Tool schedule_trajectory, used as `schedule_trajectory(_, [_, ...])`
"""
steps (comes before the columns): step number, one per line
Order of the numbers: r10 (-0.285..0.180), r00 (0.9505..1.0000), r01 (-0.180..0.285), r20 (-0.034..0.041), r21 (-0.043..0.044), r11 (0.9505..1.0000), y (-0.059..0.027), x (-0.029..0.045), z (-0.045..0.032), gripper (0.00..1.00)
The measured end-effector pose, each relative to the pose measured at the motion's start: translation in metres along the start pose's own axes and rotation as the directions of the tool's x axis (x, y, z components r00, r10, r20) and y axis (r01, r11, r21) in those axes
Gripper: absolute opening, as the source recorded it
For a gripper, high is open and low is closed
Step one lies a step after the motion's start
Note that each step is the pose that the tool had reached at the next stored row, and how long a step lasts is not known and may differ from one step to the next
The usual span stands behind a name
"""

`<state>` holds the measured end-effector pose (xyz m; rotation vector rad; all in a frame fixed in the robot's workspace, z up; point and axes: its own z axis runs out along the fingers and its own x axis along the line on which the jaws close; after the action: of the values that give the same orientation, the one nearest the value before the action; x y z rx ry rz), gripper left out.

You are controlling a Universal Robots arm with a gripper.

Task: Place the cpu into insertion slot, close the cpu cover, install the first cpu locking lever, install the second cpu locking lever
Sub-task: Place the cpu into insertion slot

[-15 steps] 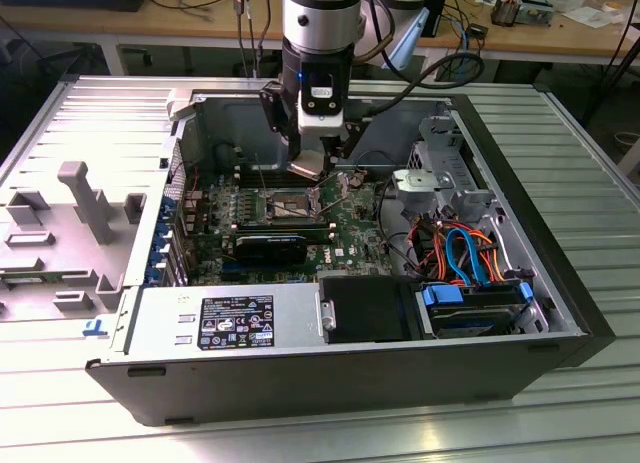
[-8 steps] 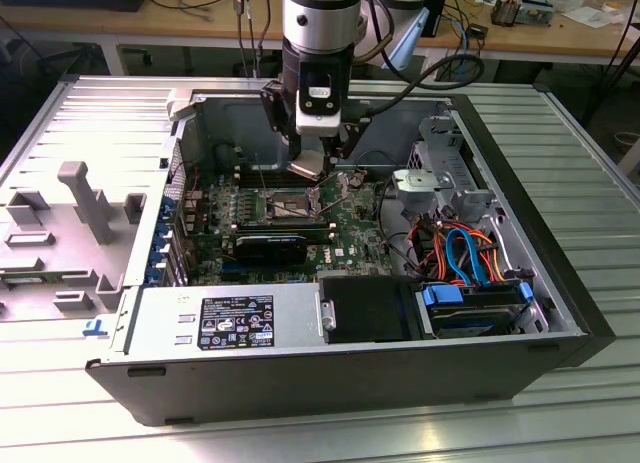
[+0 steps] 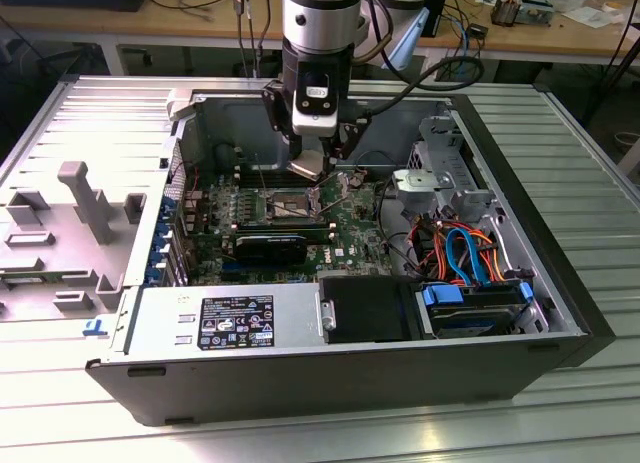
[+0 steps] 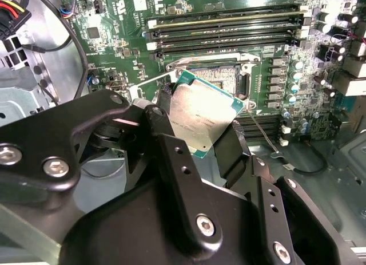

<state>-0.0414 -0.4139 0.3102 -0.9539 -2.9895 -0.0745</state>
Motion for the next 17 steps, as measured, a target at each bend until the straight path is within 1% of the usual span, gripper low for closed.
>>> schedule_trajectory(5, [0.019, 0.9998, -0.019, 0.0009, -0.0003, 0.9998, 0.0000, 0.0000, 0.0000, 0.55])
schedule_trajectory(8, [0.044, 0.9990, -0.044, 0.0019, -0.0007, 0.9990, 0.0000, 0.0000, 0.0000, 0.55])
schedule_trajectory(13, [0.071, 0.9975, -0.071, 0.0031, -0.0012, 0.9975, 0.0000, 0.0000, 0.0000, 0.55])
schedule_trajectory(14, [0.134, 0.9909, -0.134, 0.0059, -0.0026, 0.9909, 0.0000, 0.0000, 0.0000, 0.55])
schedule_trajectory(15, [0.184, 0.9829, -0.184, 0.0079, -0.0038, 0.9829, 0.0000, 0.0000, 0.0000, 0.55])
schedule_trajectory(16, [0.196, 0.9805, -0.196, 0.0084, -0.0042, 0.9806, 0.0000, 0.0000, 0.0000, 0.55])
schedule_trajectory(17, [0.201, 0.9796, -0.201, 0.0086, -0.0043, 0.9797, 0.0000, 0.0000, 0.0000, 0.55])
